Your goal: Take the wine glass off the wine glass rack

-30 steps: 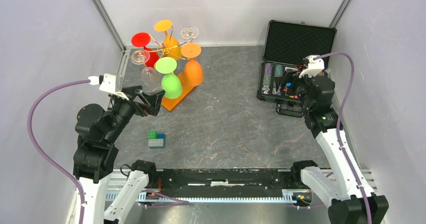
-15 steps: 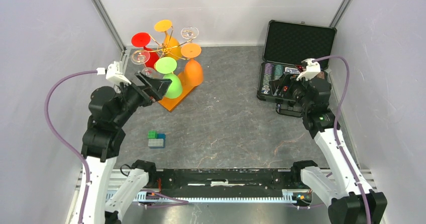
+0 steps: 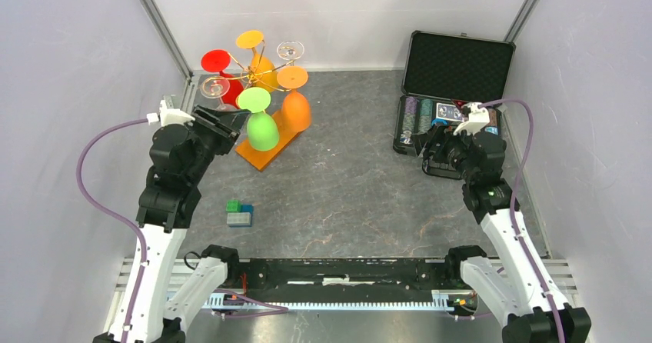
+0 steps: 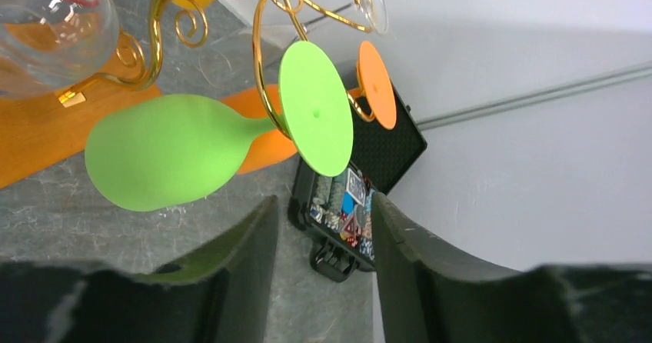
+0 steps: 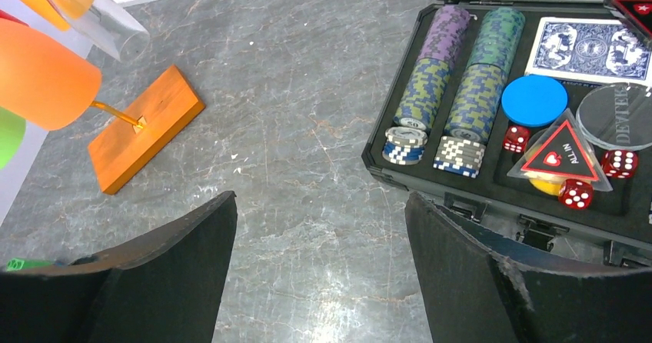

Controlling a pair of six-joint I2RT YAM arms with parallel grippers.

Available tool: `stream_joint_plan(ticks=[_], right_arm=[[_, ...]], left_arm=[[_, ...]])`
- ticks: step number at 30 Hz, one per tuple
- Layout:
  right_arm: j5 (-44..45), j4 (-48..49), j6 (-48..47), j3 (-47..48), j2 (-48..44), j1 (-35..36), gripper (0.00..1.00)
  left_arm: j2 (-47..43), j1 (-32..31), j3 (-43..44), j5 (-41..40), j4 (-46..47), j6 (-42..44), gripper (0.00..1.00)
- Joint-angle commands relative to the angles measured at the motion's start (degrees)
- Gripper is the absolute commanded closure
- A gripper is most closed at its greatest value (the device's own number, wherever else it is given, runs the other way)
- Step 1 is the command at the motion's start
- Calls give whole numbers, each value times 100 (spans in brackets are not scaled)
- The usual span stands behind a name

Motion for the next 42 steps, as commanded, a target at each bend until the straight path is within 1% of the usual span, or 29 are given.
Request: stream_joint_plan(ticks=[1,4,6,8,10,17,20,22,28,31,38,42], right_arm=[[-99,66,6,-209,-225,-5,15],[-84,18,-40,-287,-276,-12,15],[-58,-31,-76,-296,-301,-4,15],[-22,-72,-106,-295,-322,-9,15],[19,-94,-122,-295,-334,-7,15],[51,-95,-109,-293,-333,-11,15],[48,-94,-110,-288,-331,-5,15],[49,-96,-113,-288,-333,-5,15],[79,-95,-96,-297,-279,-7,16],[72,-94,-91,-309,-270,-4,16],[83,-97,-91,-332,-277,-5,15],[86,-94,-79,-347,-267,-11,16]], left_arm=[[53,45,231,-477,341,-272,52],[218,54,503,-794,98,77,52],[366,55,759,-910,12,401,50],[583,55,1051,-886,-129,663,46],[760,55,1233,-830,-227,844,44],[1233,53,1522,-660,-238,1301,43],[1465,55,1682,-676,-320,1590,39],[1557,55,1764,-640,-361,1691,39],[1698,55,1778,-467,-397,1714,43],[1736,55,1775,-387,-435,1684,43],[1794,54,1846,83,-627,1491,35],[1738,55,1771,393,-609,1176,35]])
